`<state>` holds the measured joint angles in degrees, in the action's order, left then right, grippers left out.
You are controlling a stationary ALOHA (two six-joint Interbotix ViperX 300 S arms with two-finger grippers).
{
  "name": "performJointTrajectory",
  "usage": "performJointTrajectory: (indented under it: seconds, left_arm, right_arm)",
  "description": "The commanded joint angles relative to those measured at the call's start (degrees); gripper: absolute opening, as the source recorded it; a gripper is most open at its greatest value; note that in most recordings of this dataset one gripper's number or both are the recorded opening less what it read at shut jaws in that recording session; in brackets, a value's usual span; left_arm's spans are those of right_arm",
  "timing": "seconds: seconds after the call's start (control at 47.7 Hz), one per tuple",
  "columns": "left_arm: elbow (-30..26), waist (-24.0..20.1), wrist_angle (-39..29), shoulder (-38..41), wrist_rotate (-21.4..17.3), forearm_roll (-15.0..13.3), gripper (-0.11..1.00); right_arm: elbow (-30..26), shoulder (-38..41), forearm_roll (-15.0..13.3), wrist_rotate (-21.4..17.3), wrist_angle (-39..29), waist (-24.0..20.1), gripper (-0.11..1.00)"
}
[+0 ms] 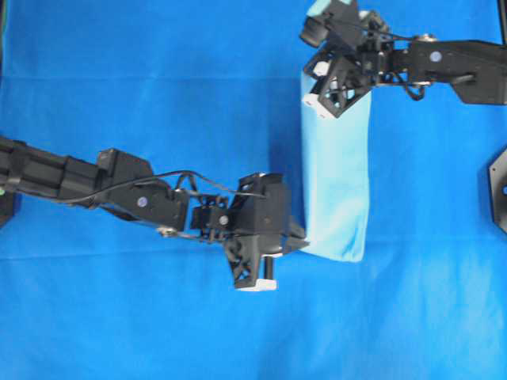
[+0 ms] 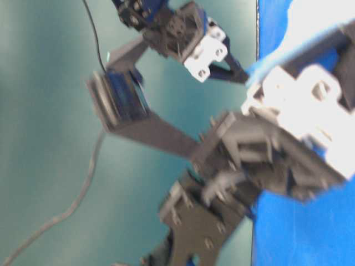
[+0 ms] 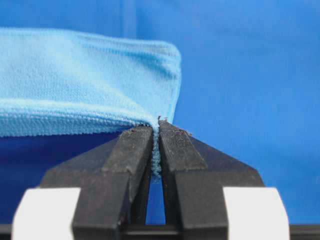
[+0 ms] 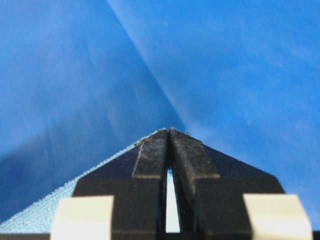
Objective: Fold the light blue towel.
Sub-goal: 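Lift the strip and swing the right end over toward the left gripper, then release the towel and retract both grippers outward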
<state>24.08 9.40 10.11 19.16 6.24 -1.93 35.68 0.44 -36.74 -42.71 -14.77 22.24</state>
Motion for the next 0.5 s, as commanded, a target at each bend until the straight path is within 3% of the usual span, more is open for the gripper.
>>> performJointTrajectory:
  seconds: [0.0, 0.293, 0.482]
  left_arm:
    - [0.5, 3.2, 1.0, -2.3, 0.2, 0.2, 0.03]
    - [0.8, 3.2, 0.7, -2.0, 0.4, 0.2, 0.05]
    - [0.6, 3.3, -1.5, -2.4, 0.6, 0.2, 0.36]
  right_arm:
    - [-2.5, -0.1, -0.4, 0.1, 0.4, 0.6, 0.02]
    - [-2.8, 0.7, -0.4, 0.1, 1.8, 0.4, 0.02]
    - [-2.3, 1.2, -0.4, -0.3, 4.0, 0.3, 0.03]
